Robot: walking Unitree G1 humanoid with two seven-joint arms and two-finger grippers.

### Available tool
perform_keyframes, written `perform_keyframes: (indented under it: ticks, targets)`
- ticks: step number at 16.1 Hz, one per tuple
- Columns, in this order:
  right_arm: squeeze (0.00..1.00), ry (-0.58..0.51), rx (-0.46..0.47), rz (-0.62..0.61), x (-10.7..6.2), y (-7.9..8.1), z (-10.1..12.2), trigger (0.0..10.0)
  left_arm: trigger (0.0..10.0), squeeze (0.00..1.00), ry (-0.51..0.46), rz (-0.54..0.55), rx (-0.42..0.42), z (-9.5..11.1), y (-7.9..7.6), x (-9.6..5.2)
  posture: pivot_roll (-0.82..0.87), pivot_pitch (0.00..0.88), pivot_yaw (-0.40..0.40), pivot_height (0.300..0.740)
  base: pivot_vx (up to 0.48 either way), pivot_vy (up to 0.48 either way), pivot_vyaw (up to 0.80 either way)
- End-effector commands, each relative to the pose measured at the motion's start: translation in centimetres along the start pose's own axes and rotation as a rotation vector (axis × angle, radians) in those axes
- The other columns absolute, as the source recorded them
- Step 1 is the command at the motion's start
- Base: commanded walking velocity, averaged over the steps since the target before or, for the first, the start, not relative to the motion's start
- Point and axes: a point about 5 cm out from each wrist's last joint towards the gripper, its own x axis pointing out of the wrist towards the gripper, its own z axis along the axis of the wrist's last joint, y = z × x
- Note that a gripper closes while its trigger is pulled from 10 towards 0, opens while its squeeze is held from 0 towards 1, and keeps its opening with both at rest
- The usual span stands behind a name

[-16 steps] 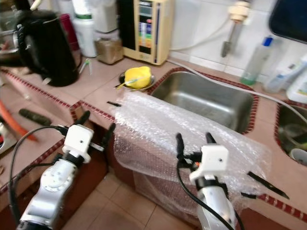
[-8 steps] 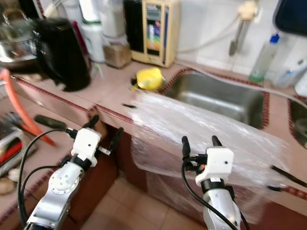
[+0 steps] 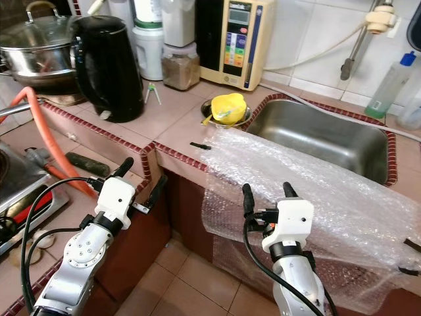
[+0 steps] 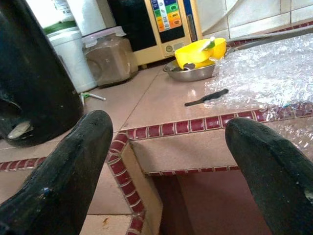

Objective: Kitchen organization

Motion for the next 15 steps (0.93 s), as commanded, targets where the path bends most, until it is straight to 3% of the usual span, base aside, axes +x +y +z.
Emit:
perform_keyframes:
  ticks: [1,6,15]
  targets:
    - [0.00,-0.005,-0.011,-0.001,0.10,-0.30,0.30,10.0,10.0,0.00,-0.021,-0.011,0.001,0.44,-0.18,0.11,0.16,0.000,-0.032,0.740,0.000,0.000,-0.80]
    - [0.00,-0.005,-0.018,0.015,0.26,-0.34,0.38,10.0,10.0,0.00,-0.022,0.002,-0.021,0.38,-0.31,0.05,0.16,0.000,-0.043,0.740,0.000,0.000,-0.75]
    - [0.00,-0.018,-0.052,0.062,0.80,-0.68,1.14,10.0,10.0,0.00,-0.055,0.001,-0.068,1.06,0.06,0.03,0.17,0.000,-0.077,0.740,0.000,0.000,0.00]
